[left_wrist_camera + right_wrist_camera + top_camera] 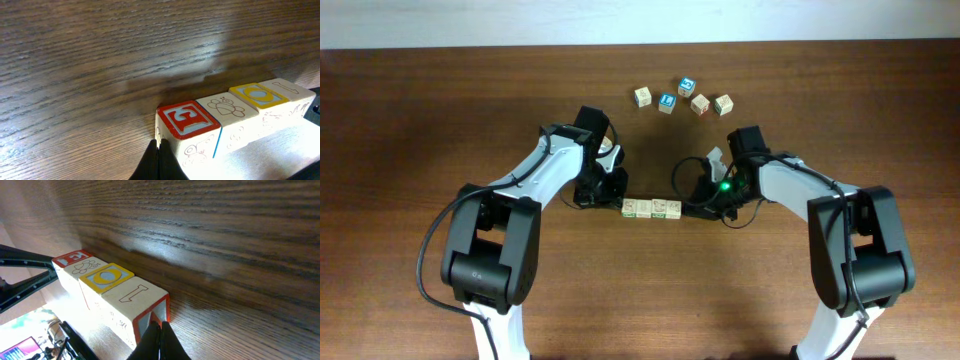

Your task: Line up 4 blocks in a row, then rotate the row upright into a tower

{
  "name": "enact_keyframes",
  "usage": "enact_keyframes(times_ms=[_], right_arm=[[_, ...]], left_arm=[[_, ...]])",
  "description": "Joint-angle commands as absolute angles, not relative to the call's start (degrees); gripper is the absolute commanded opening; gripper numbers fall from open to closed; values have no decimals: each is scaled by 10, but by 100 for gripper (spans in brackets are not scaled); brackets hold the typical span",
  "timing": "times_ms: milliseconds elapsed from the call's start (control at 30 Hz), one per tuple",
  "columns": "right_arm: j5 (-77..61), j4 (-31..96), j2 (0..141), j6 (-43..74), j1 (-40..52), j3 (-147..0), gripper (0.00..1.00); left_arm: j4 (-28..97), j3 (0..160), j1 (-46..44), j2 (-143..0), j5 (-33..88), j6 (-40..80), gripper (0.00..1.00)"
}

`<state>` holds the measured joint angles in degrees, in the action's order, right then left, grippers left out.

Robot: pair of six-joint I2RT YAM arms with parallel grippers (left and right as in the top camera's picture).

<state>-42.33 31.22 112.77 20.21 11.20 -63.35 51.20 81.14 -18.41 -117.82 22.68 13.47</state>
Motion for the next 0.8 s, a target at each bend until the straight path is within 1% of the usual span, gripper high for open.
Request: enact_keyframes(times_ms=[0,200,400,767], right_arm=[[-469,302,1129,205,124,-631,4],[-478,308,1116,204,128,-644,4],[-474,324,1099,204,172,-677,4],[-467,359,1098,204,210,-733,4]], left_arm=[[512,805,-187,-1183,243,136,0],[512,805,-187,-1183,243,136,0],[512,805,-187,-1183,243,136,0],[512,805,-187,-1183,243,136,0]])
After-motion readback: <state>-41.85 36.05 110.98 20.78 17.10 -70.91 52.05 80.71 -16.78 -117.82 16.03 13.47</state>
